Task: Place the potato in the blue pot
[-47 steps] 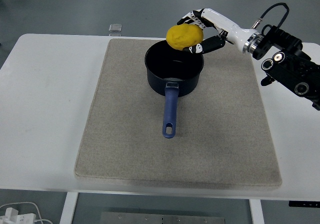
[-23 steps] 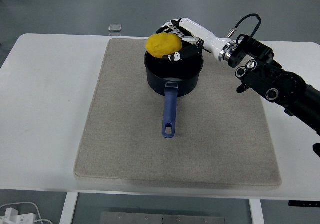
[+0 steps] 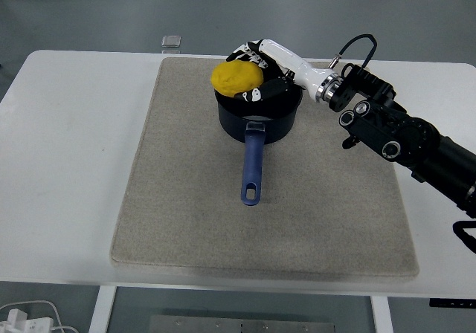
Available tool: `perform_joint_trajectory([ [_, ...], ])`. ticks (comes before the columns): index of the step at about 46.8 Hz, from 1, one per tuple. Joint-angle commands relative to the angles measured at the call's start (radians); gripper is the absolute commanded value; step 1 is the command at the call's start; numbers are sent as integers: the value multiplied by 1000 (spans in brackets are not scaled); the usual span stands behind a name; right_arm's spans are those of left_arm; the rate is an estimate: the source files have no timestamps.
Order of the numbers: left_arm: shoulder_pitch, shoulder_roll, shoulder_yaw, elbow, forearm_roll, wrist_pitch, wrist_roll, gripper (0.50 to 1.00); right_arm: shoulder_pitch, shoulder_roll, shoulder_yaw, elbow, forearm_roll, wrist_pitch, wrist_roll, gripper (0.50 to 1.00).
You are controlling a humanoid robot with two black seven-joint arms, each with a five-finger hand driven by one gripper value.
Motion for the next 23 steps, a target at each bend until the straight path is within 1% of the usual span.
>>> perform_joint_trajectory([
  [1, 0, 0, 0, 0, 1, 0, 0, 999, -3, 2, -1, -4, 0, 0, 0, 500],
  [23, 0, 0, 0, 0, 0, 0, 0, 999, -29, 5, 5, -15, 0, -7, 4, 500],
])
